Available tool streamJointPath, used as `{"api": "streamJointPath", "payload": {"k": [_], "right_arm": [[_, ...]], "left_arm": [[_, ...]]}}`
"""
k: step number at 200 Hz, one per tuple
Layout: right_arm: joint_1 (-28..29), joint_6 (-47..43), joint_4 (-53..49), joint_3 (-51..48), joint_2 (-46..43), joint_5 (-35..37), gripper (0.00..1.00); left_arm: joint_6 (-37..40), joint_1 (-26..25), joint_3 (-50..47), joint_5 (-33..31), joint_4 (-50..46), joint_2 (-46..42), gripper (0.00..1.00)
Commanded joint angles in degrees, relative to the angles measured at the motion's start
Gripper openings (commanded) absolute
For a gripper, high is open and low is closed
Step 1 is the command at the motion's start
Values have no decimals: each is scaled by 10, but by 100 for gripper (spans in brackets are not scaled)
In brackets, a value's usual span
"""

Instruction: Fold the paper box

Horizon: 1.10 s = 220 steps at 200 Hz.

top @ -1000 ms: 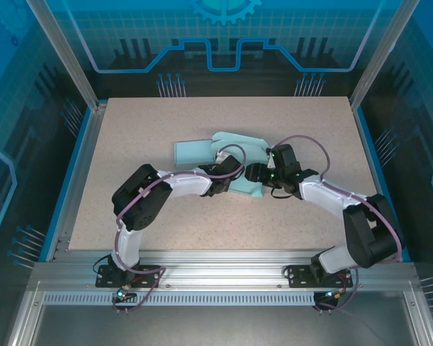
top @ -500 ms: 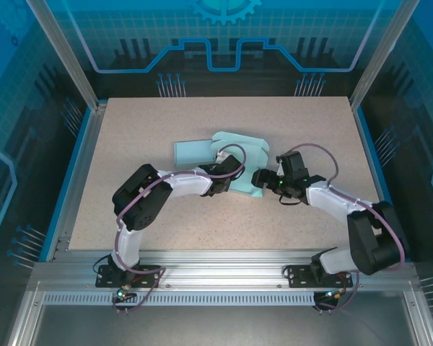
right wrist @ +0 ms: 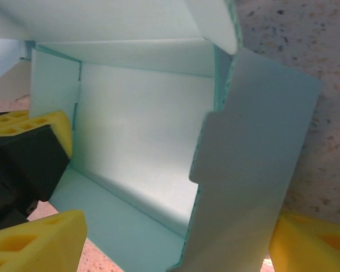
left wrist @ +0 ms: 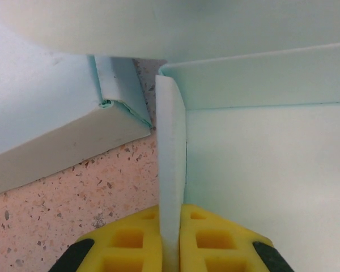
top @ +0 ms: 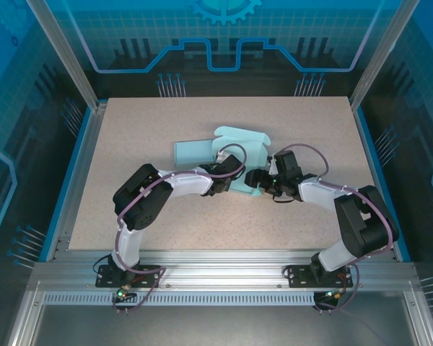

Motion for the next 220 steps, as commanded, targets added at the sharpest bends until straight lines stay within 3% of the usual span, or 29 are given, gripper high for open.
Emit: {"api": "streamJointPath", "payload": {"k": [1, 49, 108, 132, 171, 220], "right_arm": [[11, -10, 10, 21, -18, -11, 81], [10, -6, 20, 18, -22, -1, 71], [15, 15, 65, 31, 6, -24, 73], [17, 0, 28, 32, -12, 6, 77], [-10, -69, -102, 61, -68, 130, 89], [-62, -138, -144, 133, -40, 110, 85]], "left_arm": [[21, -7, 3, -7, -59, 32, 6], [18, -7, 7, -3, -62, 33, 6], [13, -7, 9, 3, -63, 35, 6], [10, -7, 13, 0, -71, 36, 6], [12, -6, 10, -7, -76, 30, 6], [11, -3, 8, -5, -75, 29, 6]]}}
